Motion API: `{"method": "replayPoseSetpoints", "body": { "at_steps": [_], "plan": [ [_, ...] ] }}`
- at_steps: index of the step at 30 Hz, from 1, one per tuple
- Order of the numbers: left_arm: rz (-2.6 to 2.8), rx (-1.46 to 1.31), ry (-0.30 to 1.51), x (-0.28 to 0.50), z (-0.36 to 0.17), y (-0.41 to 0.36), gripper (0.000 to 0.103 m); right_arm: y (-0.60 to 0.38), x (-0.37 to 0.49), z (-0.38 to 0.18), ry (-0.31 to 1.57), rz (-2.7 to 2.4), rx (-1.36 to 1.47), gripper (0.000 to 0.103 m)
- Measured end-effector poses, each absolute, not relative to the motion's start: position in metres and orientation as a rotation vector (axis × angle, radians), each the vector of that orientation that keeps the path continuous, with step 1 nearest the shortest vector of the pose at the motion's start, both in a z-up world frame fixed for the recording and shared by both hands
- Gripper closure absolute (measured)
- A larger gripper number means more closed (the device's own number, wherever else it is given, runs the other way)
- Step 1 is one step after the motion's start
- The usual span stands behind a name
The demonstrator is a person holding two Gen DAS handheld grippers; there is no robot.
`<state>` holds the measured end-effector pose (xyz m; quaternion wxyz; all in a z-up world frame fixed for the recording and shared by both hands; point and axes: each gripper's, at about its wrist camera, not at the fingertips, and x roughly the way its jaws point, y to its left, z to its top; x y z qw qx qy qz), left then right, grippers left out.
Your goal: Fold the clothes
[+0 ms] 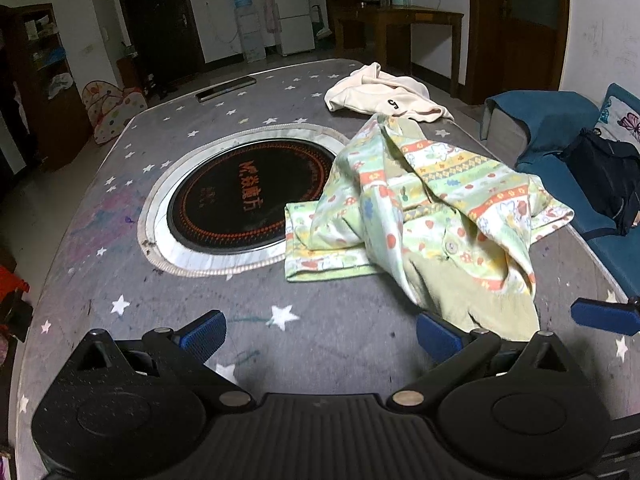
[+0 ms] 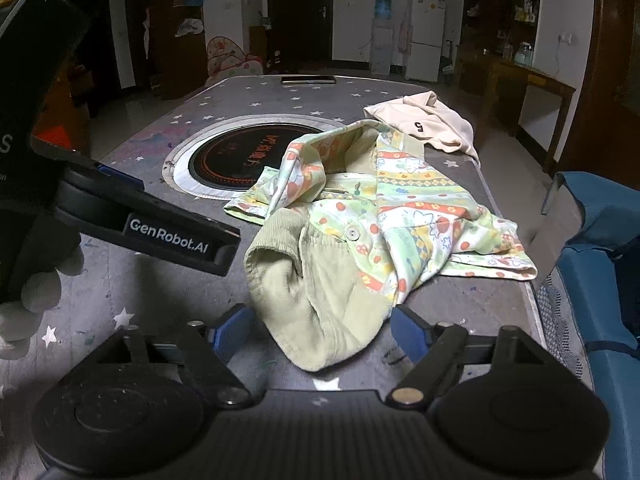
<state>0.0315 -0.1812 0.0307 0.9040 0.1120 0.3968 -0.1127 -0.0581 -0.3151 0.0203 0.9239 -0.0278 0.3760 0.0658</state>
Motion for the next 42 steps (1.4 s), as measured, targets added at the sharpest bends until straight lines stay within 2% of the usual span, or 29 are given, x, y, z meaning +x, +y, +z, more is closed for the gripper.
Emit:
{"method": "replayPoseSetpoints", "body": {
  "at_steps": [4, 31, 36, 42],
  "plan": [
    [-0.232, 0.234, 0.821, 0.024, 0.030, -0.180, 0.000, -0.314, -0.066, 0.020, 0.769, 0.128, -0.065, 0.020],
    [-0.242, 0.187, 0.762, 0.046, 0.047, -0.187, 0.000, -0.342, -0.051, 0.027, 0.737, 0.082, 0.004, 0.020],
    [-0.244, 0.162, 0.753, 0.054, 0.044, -0.192, 0.001, -0.348, -0.042, 0.022, 0.749, 0.057, 0.025, 0.022],
    [-0.223, 0.166, 0.762, 0.066, 0.037, -0.198, 0.006, -0.351, -0.026, 0.014, 0.770, 0.028, 0.042, 0.032]
  ]
}}
